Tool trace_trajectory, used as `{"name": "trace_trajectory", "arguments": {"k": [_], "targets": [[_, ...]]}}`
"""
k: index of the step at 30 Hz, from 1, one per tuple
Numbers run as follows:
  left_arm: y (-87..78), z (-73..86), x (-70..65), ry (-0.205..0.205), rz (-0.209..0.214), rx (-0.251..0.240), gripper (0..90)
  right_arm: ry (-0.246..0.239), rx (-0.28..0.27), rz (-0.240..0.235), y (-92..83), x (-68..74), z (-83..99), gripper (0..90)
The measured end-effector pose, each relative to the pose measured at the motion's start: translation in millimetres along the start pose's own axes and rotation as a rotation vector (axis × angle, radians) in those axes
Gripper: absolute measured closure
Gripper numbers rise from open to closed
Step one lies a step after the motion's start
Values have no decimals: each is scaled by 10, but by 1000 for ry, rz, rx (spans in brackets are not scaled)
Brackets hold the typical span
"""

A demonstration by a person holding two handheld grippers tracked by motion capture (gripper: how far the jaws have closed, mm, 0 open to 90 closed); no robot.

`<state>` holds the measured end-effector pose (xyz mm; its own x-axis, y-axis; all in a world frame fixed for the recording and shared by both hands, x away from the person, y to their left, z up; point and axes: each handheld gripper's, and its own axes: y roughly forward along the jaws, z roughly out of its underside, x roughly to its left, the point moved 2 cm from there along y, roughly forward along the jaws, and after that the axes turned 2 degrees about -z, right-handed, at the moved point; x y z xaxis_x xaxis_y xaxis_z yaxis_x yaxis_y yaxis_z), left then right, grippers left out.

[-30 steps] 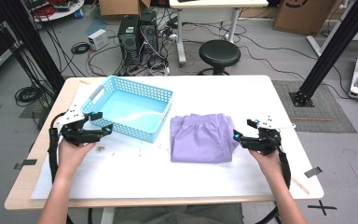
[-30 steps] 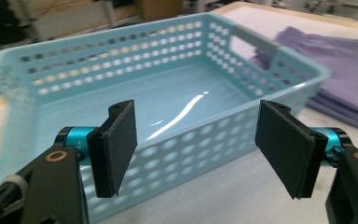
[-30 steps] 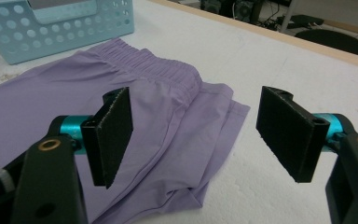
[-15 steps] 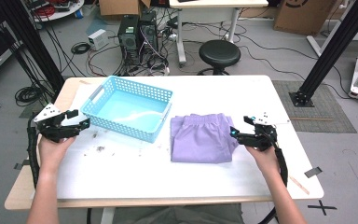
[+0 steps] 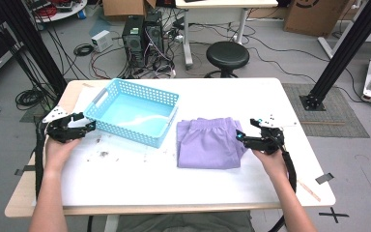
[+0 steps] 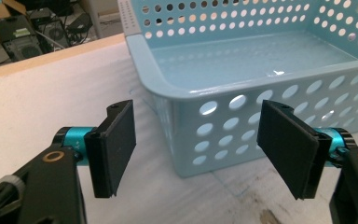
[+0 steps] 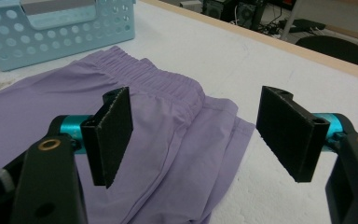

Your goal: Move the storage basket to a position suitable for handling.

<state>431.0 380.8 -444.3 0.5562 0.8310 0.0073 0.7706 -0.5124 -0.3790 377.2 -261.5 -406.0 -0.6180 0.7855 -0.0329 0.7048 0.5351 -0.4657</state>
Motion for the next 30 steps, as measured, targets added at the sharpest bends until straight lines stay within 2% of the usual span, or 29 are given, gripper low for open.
{"name": "trace_trajectory", "arguments": {"k": [4, 6, 9, 12, 15, 18, 26, 30], "targets": [[38, 0, -36, -6, 29, -3, 327, 3, 1, -25, 36, 43, -13, 274], [36, -6, -51, -9, 28, -1, 337, -4, -5, -38, 62, 88, -28, 274], [50, -18, -87, -7, 49, -6, 365, -11, -9, -63, 113, 192, -65, 274], [76, -37, -139, 19, 53, -9, 365, -22, -20, -92, 170, 306, -99, 274], [91, -42, -157, 6, 66, -18, 365, -18, -29, -128, 244, 408, -137, 274], [95, -40, -164, -1, 72, -16, 364, -10, -45, -169, 362, 522, -188, 274], [96, -47, -173, 1, 74, -15, 357, -51, -15, -265, 779, 983, -405, 273], [100, -45, -172, -5, 83, -18, 339, -58, 1, -294, 963, 1160, -449, 273]]}}
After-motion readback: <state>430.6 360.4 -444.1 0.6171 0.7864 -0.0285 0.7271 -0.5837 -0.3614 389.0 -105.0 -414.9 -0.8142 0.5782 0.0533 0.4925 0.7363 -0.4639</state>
